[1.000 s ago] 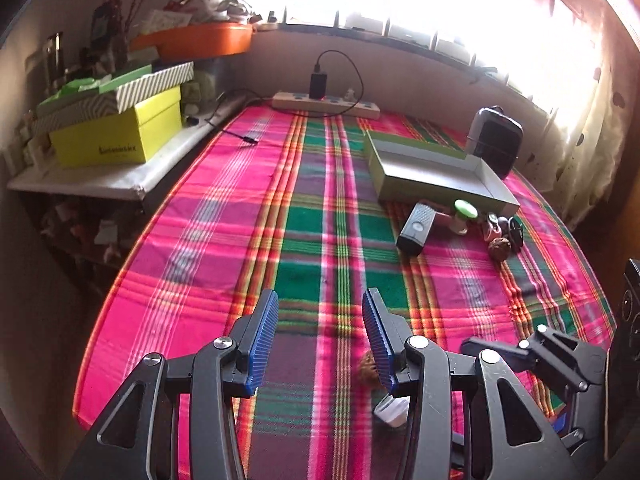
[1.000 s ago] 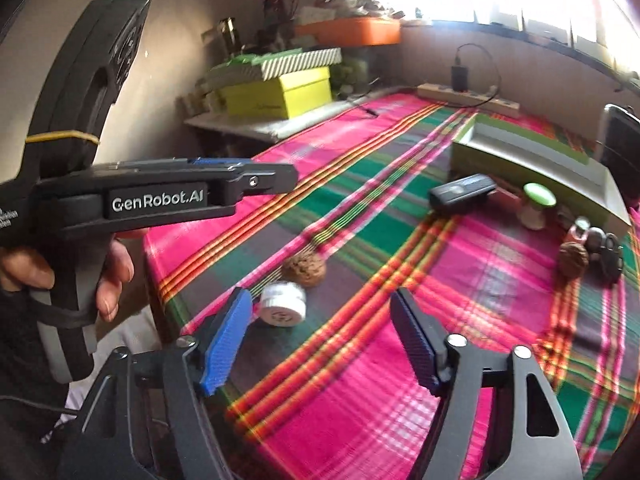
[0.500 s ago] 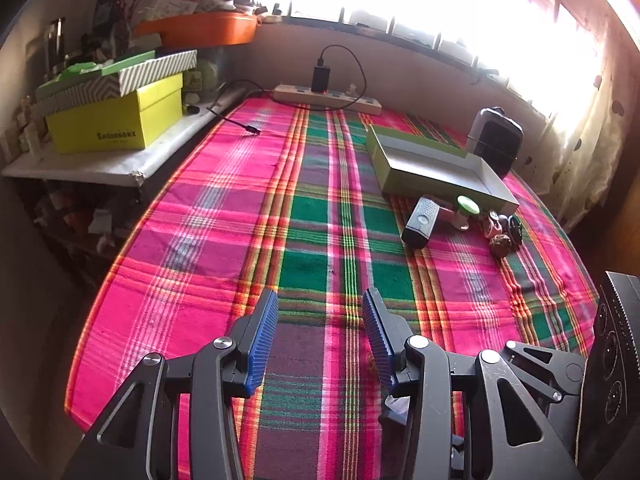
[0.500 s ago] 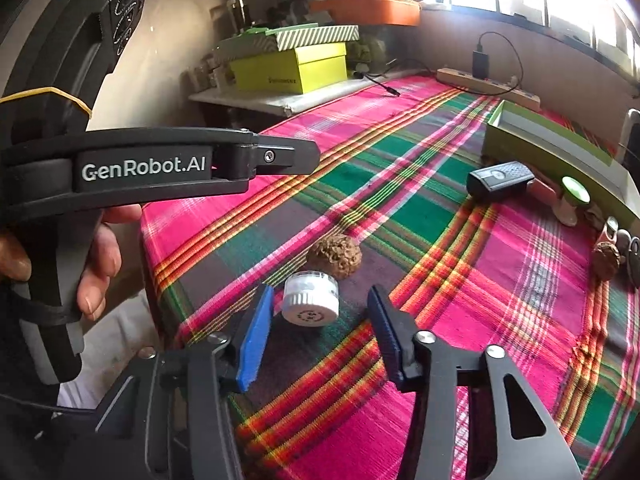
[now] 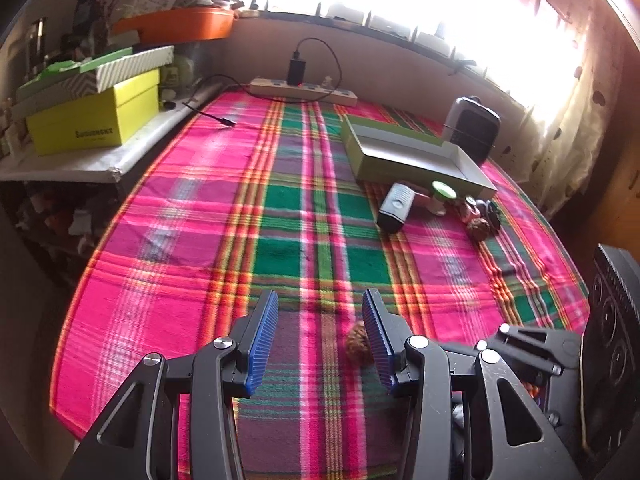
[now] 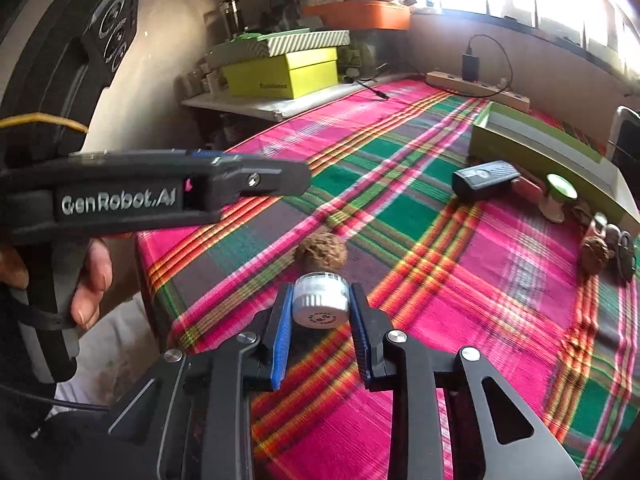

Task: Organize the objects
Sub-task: 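Reach the right tool to the white round jar and close on it, then lower the left tool onto the walnut and close on it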

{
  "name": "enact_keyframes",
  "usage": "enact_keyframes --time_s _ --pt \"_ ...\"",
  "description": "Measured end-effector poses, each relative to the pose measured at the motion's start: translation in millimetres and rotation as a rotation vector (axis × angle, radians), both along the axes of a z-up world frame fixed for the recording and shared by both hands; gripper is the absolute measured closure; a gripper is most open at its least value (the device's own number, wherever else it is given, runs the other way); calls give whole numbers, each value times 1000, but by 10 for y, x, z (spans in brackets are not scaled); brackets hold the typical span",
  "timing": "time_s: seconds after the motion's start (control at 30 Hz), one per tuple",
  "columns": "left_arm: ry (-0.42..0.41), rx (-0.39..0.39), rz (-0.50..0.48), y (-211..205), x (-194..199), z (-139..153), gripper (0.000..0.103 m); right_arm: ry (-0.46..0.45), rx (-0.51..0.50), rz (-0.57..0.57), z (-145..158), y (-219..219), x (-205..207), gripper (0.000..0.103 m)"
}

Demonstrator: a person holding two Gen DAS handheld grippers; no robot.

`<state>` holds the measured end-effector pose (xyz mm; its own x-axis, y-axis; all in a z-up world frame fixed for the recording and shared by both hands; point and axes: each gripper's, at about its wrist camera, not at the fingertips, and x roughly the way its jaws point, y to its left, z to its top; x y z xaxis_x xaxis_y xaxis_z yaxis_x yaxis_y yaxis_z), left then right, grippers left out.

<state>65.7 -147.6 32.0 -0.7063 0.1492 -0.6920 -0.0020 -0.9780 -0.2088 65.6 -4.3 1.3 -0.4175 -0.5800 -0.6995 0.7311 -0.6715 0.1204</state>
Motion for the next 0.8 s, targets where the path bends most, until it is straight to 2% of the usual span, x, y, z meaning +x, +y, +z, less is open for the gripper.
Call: enact_keyframes --time_s 0.2,0.3,0.8 --pt "-5 29 -73 115 19 -55 61 7 -10 -88 51 273 -83 74" --pt "-15 16 -102 192 28 -99 61 20 -12 -122 85 359 -117 74" --pt "-55 -34 -103 361 -32 -240 61 27 -29 -174 90 507 -173 74"
